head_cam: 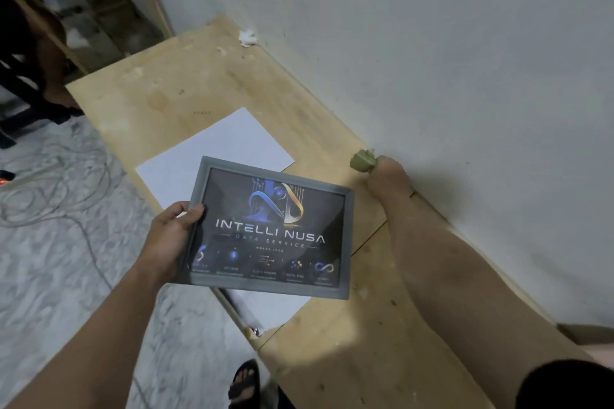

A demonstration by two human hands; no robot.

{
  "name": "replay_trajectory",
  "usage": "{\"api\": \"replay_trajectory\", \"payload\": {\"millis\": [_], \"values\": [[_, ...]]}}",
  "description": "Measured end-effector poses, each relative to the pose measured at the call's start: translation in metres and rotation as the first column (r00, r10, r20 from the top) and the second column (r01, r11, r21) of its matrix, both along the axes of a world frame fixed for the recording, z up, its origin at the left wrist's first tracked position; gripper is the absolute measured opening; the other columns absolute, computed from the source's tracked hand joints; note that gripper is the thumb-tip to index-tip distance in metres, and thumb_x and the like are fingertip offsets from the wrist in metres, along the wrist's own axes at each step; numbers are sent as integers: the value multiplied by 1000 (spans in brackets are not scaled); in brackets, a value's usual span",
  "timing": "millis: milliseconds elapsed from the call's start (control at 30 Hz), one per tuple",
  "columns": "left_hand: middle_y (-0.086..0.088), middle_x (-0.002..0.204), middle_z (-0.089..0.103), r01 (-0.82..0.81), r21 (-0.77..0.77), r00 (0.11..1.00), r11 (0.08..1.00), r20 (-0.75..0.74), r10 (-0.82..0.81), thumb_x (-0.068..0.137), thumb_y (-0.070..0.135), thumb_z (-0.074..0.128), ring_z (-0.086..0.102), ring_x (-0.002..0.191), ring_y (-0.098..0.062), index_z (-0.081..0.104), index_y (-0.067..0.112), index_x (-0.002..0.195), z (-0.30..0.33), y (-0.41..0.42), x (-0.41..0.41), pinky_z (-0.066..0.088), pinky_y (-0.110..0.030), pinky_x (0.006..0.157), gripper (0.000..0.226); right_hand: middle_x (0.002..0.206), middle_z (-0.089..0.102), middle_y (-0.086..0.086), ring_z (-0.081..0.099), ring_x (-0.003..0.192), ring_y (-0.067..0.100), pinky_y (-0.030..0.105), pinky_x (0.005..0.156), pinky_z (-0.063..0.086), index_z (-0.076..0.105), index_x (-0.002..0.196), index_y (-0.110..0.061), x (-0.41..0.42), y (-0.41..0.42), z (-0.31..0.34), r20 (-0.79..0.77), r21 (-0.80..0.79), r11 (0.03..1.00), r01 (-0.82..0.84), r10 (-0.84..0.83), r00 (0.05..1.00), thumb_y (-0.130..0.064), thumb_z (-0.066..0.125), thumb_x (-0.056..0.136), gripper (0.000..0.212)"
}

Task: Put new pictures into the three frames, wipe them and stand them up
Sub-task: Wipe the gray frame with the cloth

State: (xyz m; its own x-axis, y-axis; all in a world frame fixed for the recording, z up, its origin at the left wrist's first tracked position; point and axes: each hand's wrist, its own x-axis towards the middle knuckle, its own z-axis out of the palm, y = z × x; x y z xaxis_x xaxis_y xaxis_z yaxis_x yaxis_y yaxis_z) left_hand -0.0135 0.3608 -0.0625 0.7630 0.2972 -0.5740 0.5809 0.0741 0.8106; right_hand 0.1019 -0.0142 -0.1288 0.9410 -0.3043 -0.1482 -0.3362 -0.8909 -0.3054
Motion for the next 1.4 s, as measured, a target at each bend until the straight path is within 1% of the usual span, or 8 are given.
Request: {"api": "replay_trajectory", "payload": {"millis": [133,333,467,600,800,1000,1167,1400], "values": [[-6,49,51,59,-1,998,998,-6,-59,95,17,64,44,33,-19,57,13,78,10,-6,-18,40,-20,36,19,92,63,12,61,84,30,37,73,52,56,95,-6,-35,-3,35,38,475,845,245,-297,954,-26,46,91,23],[-2,44,52,193,19,981,981,30,-194,96,18,62,44,36,-20,54,16,77,20,-8,-46,34,-19,37,21,85,56,9,60,82,33,28,61,48,49,104,-6,-145,-4,73,60,685,672,279,-435,898,-12,46,91,14],[-7,55,55,248,51,967,967,46,-250,96,17,61,46,37,-19,56,13,82,20,-13,-73,38,-20,37,15,113,61,8,60,92,25,6,62,47,55,128,-9,-204,21,66,117,700,680,217,-409,905,6,39,89,45],[-10,61,58,300,107,951,948,43,-306,96,21,61,49,42,-22,57,16,76,6,-18,-91,38,-23,36,21,131,59,11,55,120,28,31,105,42,59,130,-7,-228,51,33,207,611,791,44,-213,955,8,42,82,53],[-15,72,66,244,165,961,956,91,-261,94,22,63,58,62,-26,63,5,87,-13,-20,-99,52,-45,62,19,148,41,13,30,143,19,25,120,15,54,135,-10,-282,94,-20,207,541,827,-152,44,977,16,43,80,62],[-12,72,64,218,222,970,950,63,-237,93,23,63,57,61,-25,62,10,78,-18,-22,-98,48,-24,45,20,139,49,-3,41,134,5,17,114,26,64,125,-11,-358,111,-12,82,748,654,-113,79,994,16,51,81,53],[-15,75,65,259,218,959,941,57,-277,96,24,60,55,55,-27,61,11,81,-18,-22,-96,46,-28,44,21,87,70,0,61,79,14,25,72,48,70,106,-19,-351,78,31,-279,873,422,244,23,960,3,55,78,38],[-22,81,69,299,205,944,932,77,-320,96,23,60,59,63,-29,62,0,92,-19,-30,-90,51,-42,61,23,103,69,-4,70,81,6,28,76,57,65,120,-23,-242,60,30,15,826,549,131,-254,967,10,48,82,53]]}}
